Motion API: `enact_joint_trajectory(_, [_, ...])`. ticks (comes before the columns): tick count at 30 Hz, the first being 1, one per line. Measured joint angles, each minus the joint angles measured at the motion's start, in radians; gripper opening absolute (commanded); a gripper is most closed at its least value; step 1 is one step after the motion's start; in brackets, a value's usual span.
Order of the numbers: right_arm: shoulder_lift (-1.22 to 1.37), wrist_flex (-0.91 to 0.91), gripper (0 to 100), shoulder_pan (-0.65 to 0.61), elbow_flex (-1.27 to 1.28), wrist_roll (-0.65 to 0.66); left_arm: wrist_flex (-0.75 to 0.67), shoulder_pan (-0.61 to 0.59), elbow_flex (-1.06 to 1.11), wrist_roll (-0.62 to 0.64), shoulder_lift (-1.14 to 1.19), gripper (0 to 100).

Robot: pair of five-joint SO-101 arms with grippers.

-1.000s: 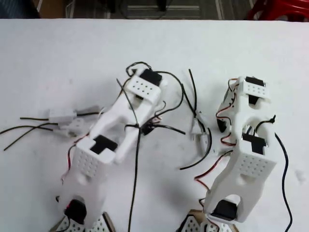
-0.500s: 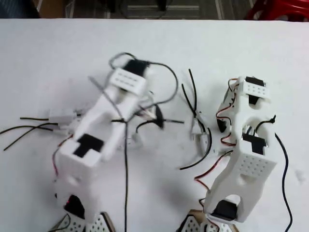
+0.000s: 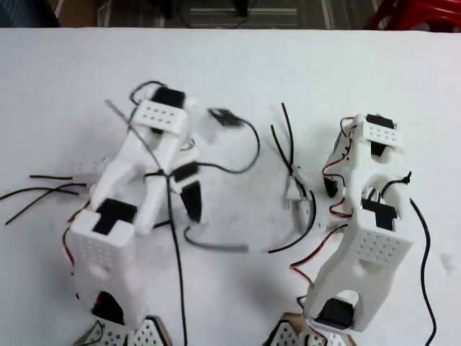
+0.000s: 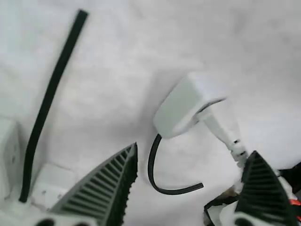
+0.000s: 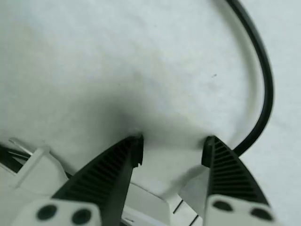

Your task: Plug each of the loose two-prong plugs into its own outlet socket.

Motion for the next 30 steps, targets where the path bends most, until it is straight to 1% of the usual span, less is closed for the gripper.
enact_joint_trajectory(2, [0.000, 0.000, 21.1, 0.000, 0.000, 0.000, -0.003, 0.017, 0.000, -0.044, 0.038, 33])
enact_joint_trajectory(4, [0.000, 0.000, 21.1, 0.000, 0.000, 0.000, -0.037, 0.023, 0.000, -0.064, 0.087, 33])
enact_joint_trajectory(9, [0.000, 0.000, 21.1, 0.000, 0.000, 0.000, -0.109, 0.021, -0.003, -0.078, 0.207, 33])
enact_joint_trajectory(12, [0.000, 0.000, 21.1, 0.000, 0.000, 0.000, -0.094, 0.006, -0.064, -0.081, 0.247, 32])
enact_joint_trajectory(14, [0.000, 0.000, 21.1, 0.000, 0.000, 0.000, -0.074, -0.002, -0.098, -0.081, 0.276, 27])
enact_joint_trajectory(19, [0.000, 0.000, 21.1, 0.000, 0.000, 0.000, -0.017, -0.008, -0.199, -0.081, 0.348, 8])
enact_joint_trajectory(26, [0.000, 0.000, 21.1, 0.000, 0.000, 0.000, 0.008, -0.006, -0.253, -0.080, 0.368, 6])
enact_joint_trajectory(30, [0.000, 0.000, 21.1, 0.000, 0.000, 0.000, 0.008, -0.005, -0.253, -0.080, 0.315, 6])
